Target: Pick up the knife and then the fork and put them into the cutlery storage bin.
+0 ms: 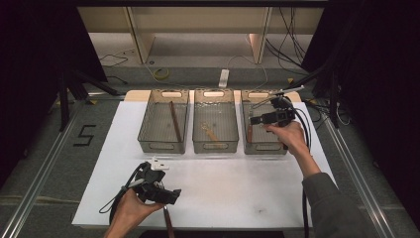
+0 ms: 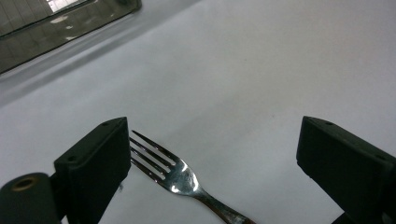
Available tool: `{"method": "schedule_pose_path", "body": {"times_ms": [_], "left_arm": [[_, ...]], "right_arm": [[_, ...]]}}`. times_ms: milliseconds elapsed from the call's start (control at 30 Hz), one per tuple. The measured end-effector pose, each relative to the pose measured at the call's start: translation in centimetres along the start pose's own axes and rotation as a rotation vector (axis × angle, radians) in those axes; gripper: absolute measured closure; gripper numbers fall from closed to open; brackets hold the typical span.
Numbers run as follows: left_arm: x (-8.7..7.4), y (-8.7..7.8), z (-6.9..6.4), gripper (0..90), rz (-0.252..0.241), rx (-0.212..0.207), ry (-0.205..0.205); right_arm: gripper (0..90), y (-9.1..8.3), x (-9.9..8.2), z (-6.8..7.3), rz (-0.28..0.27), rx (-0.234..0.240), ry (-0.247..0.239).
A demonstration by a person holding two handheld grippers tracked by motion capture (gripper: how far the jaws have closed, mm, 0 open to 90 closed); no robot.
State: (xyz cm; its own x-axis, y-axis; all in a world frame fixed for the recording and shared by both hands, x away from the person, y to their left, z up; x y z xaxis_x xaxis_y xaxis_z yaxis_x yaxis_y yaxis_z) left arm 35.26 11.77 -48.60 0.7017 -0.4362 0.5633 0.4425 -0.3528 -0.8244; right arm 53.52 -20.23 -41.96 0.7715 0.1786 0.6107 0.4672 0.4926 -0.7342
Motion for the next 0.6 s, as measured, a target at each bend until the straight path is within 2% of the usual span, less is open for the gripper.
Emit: {"method": "schedule_pose_path", "body": {"times_ms": [333,600], "left_arm": [[0.0,-0.1,0.0,9.0,-0.007,0.006,-0.003],[-0.1,-0.1,0.0,8.7,-0.004,0.014,-0.007]], "right_arm": [[33.1,-2.6,-3.8,4.2,-0.045,0.102,-0.108],[31.1,-4.0,-6.8,6.9,-0.072,0.139,-0.186]]}}
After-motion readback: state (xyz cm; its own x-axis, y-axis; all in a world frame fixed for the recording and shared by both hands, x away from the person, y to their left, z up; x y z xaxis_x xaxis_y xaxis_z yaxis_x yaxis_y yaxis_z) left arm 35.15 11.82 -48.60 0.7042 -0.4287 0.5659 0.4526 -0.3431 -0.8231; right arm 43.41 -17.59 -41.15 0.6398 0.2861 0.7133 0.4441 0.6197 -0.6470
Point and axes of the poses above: each handheld gripper's, and its own axes: y roughly forward along the jaws, x roughly out of its top, z roughly to its left, the point moved 7 cm from there along y, roughly forward along the jaws
